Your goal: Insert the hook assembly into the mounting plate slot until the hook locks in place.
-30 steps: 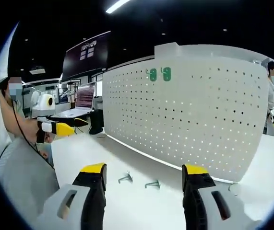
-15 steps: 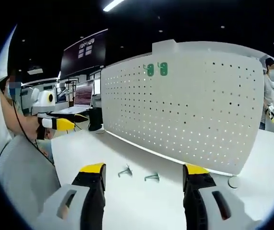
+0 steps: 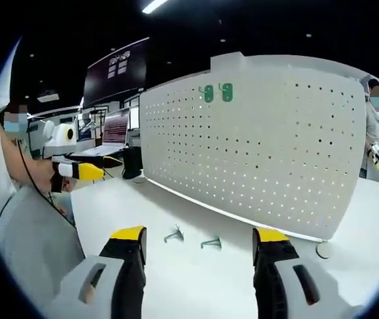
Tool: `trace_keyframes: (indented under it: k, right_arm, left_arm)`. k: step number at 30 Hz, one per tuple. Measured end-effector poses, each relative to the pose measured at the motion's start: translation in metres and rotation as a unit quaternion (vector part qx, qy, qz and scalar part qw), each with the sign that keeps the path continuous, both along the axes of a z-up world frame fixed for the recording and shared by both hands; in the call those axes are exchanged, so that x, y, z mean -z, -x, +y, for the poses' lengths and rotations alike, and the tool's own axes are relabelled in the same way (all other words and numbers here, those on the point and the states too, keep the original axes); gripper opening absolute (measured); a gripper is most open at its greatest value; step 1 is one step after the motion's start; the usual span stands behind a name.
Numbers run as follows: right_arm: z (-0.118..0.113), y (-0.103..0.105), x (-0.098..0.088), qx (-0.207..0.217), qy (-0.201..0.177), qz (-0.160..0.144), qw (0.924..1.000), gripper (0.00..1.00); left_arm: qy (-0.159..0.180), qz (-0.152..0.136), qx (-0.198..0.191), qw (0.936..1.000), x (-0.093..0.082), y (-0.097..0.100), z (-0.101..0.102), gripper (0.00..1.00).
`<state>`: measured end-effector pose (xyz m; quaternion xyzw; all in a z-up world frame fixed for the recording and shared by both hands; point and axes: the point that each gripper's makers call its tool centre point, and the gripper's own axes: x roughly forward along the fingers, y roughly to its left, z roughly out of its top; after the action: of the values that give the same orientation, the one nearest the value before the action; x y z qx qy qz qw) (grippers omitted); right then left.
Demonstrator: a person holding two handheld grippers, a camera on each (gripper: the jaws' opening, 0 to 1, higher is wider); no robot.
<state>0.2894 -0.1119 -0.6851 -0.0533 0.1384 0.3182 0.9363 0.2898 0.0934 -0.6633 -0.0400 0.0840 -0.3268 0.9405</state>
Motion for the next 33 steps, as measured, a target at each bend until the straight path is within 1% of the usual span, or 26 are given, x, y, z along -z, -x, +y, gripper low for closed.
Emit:
trace_keyframes:
  k: [2, 12, 14, 19, 25, 33]
  right_arm:
    - [-0.001, 0.0, 0.004, 0.0, 0.004, 0.009, 1.0, 0.64]
    - [-0.003, 0.001, 0.013, 0.004, 0.014, 0.026, 0.9996, 0.64]
    - [-0.004, 0.002, 0.017, 0.004, 0.018, 0.034, 0.9993, 0.64]
    - [-0.002, 0.003, 0.017, 0.0, 0.021, 0.035, 0.9992, 0.63]
    - [-0.001, 0.004, 0.023, -0.003, 0.028, 0.043, 0.9987, 0.63]
    - [0.0, 0.005, 0.025, -0.006, 0.027, 0.047, 0.9985, 0.63]
  left_arm:
    - [-0.001, 0.002, 0.0, 1.0, 0.001, 0.0, 0.0, 0.67]
    - [-0.008, 0.012, -0.001, 0.9999, 0.007, -0.001, 0.001, 0.67]
    - [-0.007, 0.014, -0.001, 0.9999, 0.007, -0.001, 0.001, 0.67]
    - [-0.009, 0.013, -0.001, 0.9999, 0.008, -0.001, 0.002, 0.66]
    - [-0.014, 0.017, 0.001, 0.9998, 0.01, -0.001, 0.0, 0.67]
    - [-0.016, 0.016, 0.002, 0.9997, 0.011, -0.001, 0.001, 0.66]
